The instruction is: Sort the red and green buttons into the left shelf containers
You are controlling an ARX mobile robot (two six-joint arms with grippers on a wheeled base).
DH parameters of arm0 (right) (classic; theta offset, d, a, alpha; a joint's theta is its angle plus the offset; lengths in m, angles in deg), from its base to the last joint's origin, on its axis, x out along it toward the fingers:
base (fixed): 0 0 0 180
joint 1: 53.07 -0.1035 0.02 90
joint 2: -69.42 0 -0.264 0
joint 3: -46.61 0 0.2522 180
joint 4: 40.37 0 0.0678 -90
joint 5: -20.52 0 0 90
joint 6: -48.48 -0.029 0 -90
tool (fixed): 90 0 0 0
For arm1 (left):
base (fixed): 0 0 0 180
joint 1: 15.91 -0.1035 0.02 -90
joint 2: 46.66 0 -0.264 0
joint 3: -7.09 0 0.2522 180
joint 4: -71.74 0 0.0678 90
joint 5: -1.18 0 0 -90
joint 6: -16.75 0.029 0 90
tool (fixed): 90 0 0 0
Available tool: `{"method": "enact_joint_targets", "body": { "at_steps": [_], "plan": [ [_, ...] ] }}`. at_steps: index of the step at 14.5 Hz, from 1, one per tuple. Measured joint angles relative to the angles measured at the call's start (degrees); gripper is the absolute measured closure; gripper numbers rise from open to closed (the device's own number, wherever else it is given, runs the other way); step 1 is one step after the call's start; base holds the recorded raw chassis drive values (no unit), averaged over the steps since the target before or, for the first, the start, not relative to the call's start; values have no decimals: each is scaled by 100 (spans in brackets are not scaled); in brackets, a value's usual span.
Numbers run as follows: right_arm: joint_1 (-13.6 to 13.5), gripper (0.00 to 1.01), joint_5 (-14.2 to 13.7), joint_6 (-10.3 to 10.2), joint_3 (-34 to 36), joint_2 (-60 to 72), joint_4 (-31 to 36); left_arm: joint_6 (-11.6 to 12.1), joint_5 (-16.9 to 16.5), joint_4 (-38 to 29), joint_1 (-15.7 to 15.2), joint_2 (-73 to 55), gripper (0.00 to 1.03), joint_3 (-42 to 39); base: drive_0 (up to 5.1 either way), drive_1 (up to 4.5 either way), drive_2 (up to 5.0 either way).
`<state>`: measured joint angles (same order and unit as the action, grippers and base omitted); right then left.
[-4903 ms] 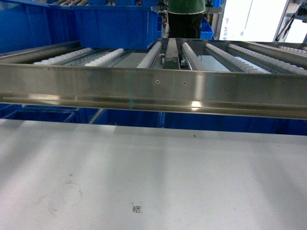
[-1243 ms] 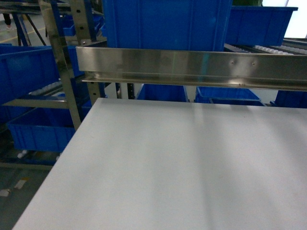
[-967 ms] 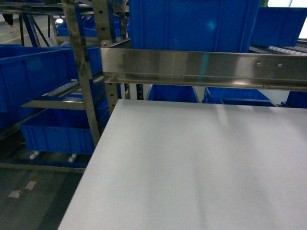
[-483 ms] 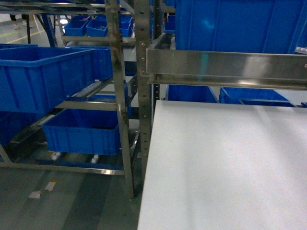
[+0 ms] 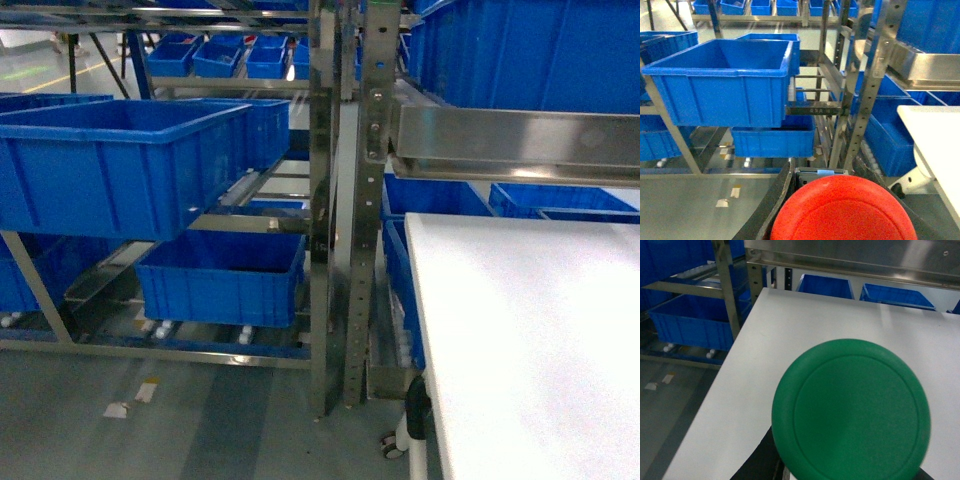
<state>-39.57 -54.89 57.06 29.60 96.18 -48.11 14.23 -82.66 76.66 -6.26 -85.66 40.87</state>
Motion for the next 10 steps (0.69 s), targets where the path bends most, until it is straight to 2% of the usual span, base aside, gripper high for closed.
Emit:
{"method": "enact_joint_targets", "body": {
  "at_steps": [10],
  "plan": [
    [0, 75, 0, 0, 0, 4, -4, 0, 9, 2, -11, 0, 74, 0, -498, 243, 243]
  ]
}}
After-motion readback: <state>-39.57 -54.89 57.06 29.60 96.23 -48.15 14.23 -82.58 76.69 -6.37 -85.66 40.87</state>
